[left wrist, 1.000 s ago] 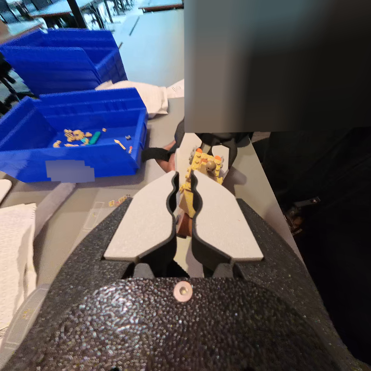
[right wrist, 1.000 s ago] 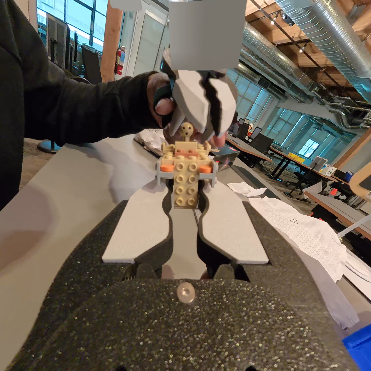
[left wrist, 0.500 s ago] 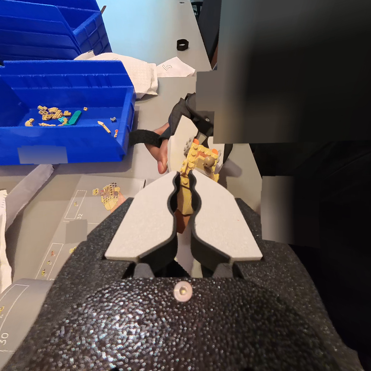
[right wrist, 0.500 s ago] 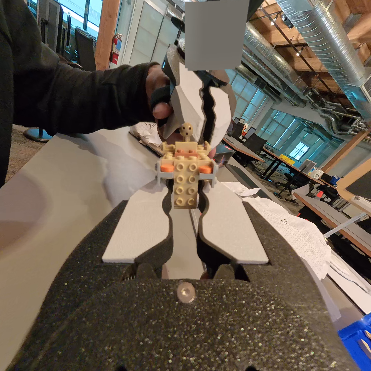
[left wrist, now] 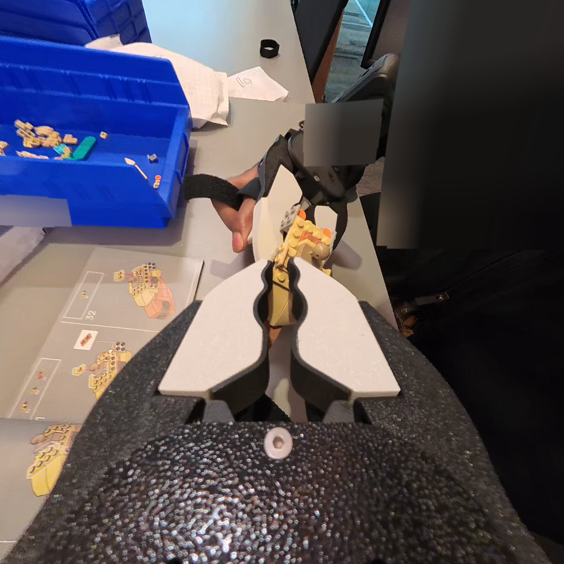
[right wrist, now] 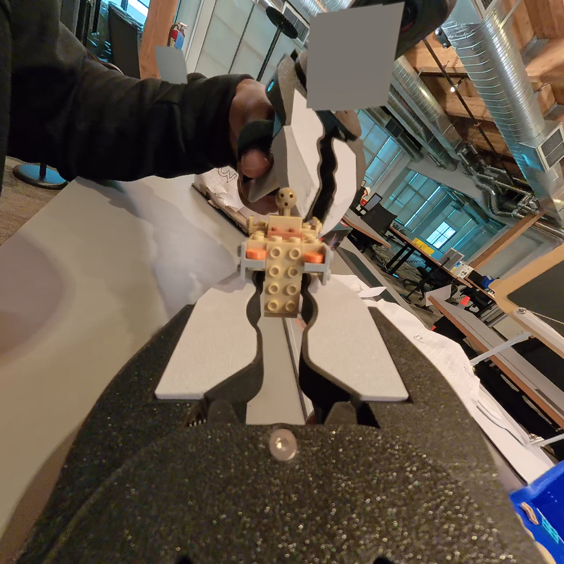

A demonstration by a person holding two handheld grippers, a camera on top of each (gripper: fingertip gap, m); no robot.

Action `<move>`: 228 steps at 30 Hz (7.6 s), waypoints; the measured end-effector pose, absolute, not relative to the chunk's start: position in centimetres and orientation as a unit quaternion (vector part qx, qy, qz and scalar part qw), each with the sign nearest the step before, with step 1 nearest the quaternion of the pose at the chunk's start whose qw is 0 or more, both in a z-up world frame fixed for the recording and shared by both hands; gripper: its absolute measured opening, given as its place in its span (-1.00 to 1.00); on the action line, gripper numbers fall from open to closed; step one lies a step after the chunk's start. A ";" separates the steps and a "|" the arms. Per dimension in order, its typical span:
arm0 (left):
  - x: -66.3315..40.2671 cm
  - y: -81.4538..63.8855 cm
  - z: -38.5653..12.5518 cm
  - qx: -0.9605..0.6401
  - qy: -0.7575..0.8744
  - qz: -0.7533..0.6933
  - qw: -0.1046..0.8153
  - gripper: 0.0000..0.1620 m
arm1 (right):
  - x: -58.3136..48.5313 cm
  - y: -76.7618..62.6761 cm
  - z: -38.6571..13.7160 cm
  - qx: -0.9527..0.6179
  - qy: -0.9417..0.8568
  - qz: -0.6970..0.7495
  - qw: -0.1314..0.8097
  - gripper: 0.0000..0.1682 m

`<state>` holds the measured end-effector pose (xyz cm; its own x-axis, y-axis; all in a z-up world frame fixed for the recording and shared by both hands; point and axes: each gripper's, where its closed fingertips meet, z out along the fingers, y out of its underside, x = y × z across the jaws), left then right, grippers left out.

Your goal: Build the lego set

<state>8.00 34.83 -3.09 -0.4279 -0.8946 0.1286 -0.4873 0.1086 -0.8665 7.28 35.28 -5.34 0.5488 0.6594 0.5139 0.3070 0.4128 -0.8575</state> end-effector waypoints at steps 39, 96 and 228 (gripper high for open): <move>7.4 34.4 -2.5 -0.379 0.802 -0.265 0.379 -1.00 | 7.1 35.0 -4.8 -0.519 -0.466 0.118 0.707 -0.74; 9.0 37.1 -2.3 -0.574 0.628 -0.397 0.344 -0.70 | 9.0 37.2 -4.4 -0.507 -0.449 -0.080 0.731 -0.74; 8.1 35.3 -13.7 -0.480 0.778 -0.294 0.278 -0.55 | 19.9 30.6 -15.1 -0.824 -0.418 0.041 0.381 -0.78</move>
<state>8.12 35.33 -13.72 -0.3837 -0.9112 -0.1502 -0.5834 0.3652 -0.7254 19.88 30.65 -15.06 0.6474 0.7197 0.2508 0.6569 -0.3600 -0.6625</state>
